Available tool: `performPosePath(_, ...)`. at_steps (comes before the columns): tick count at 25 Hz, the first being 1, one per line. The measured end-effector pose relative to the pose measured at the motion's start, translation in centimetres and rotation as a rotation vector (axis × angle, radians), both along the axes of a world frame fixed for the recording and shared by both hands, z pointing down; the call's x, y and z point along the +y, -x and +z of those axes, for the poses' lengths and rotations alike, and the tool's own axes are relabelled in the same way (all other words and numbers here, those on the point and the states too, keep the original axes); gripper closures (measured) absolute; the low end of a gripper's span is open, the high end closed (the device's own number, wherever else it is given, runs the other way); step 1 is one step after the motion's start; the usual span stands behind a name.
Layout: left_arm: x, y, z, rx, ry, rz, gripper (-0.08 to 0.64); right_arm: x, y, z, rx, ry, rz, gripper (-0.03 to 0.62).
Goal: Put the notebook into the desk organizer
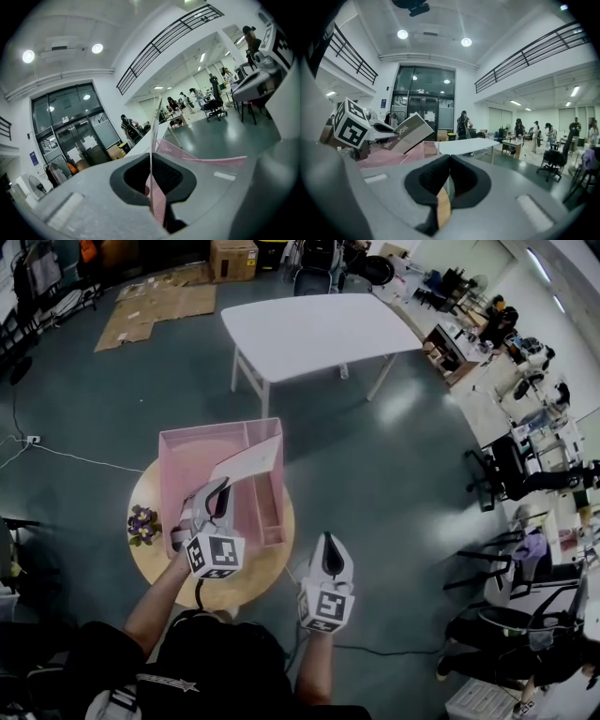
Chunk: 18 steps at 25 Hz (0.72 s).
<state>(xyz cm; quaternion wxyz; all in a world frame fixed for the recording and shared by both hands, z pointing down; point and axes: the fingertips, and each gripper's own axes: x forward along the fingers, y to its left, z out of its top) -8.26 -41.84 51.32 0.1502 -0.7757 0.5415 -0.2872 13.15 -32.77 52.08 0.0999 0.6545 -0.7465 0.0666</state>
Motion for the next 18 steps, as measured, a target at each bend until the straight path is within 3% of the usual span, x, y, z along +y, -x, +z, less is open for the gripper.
performPosePath(6, 0.3, -2.7, 0.7, -0.099, 0.006, 0.092, 0.540, -0.1, -0.7, 0.1, 0.008, 0.011, 0.017, 0.586)
performPosePath(18, 1.7, -4.8, 3.6, -0.152, 0.061, 0.183, 0.509, 0.8, -1.2, 1.2, 0.001, 0.033, 0.031, 0.586)
